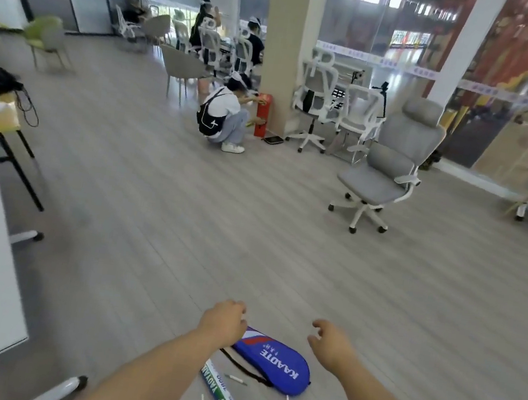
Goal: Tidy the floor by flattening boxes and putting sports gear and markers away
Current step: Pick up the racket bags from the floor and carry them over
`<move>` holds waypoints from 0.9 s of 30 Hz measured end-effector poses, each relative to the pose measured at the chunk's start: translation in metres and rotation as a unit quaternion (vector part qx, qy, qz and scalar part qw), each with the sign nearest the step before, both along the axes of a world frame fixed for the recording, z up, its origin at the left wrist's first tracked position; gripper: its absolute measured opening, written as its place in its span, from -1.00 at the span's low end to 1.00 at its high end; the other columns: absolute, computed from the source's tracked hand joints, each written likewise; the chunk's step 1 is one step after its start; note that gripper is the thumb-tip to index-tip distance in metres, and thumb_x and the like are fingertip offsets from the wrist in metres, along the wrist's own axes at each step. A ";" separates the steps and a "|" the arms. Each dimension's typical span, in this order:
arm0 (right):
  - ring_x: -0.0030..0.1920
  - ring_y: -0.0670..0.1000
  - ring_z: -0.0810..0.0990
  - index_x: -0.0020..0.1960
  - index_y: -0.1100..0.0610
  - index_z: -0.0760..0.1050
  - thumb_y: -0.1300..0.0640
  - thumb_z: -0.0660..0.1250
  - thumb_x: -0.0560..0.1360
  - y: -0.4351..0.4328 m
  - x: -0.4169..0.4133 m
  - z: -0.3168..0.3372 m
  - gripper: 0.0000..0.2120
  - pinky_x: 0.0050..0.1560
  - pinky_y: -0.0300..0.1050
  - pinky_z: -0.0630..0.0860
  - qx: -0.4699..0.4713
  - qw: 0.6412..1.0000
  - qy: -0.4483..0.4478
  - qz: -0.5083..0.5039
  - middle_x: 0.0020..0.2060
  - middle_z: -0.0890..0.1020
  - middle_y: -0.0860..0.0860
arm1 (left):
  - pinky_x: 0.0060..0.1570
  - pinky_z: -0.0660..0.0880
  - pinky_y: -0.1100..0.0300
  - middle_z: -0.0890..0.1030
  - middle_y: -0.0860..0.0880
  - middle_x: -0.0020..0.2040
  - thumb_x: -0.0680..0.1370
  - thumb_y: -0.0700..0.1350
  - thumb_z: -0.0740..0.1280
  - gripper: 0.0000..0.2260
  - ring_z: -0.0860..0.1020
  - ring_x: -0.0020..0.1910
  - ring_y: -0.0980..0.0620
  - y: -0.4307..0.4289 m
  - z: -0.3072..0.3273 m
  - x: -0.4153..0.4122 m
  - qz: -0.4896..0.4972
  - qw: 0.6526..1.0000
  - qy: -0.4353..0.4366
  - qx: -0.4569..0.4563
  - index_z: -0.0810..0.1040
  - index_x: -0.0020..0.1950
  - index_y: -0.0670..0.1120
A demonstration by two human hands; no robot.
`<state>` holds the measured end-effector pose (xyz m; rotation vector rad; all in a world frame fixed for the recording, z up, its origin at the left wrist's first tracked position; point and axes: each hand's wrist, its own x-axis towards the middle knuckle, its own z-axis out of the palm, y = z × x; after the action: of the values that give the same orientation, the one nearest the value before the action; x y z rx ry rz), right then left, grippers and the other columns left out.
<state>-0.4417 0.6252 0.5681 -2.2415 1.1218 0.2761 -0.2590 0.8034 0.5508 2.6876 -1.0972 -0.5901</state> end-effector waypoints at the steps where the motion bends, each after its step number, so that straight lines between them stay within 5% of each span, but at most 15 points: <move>1: 0.23 0.07 0.53 0.43 0.08 0.32 0.03 0.23 0.58 -0.008 0.007 0.001 -0.56 0.22 -0.10 0.45 -0.002 1.000 0.001 0.011 0.32 0.50 0.11 | 0.17 0.48 0.07 0.54 -0.08 0.27 0.57 0.03 0.20 -0.68 0.53 0.22 -0.13 -0.006 0.000 0.004 0.007 1.000 0.001 -0.004 0.49 0.30 0.02; 17: 0.20 0.06 0.54 0.42 0.07 0.36 0.00 0.26 0.57 -0.191 0.079 -0.020 -0.56 0.19 -0.07 0.50 0.009 0.983 -0.012 0.184 0.28 0.52 0.09 | 0.17 0.48 0.04 0.52 -0.10 0.27 0.58 0.02 0.19 -0.66 0.51 0.23 -0.14 -0.130 -0.012 0.010 0.184 0.983 0.019 -0.005 0.46 0.33 -0.02; 27: 0.21 0.04 0.54 0.39 0.05 0.39 0.01 0.26 0.58 -0.268 0.143 0.000 -0.61 0.19 -0.14 0.46 -0.014 0.932 -0.018 0.363 0.27 0.54 0.06 | 0.05 0.53 0.02 0.58 -0.12 0.14 0.61 0.01 0.16 -0.72 0.56 0.07 -0.12 -0.195 0.005 -0.018 0.312 0.950 0.014 -0.001 0.48 0.20 -0.11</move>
<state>-0.2987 0.3570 0.5686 -2.5928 0.2277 0.5095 -0.2772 0.6086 0.5554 2.7839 -0.1945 -0.4946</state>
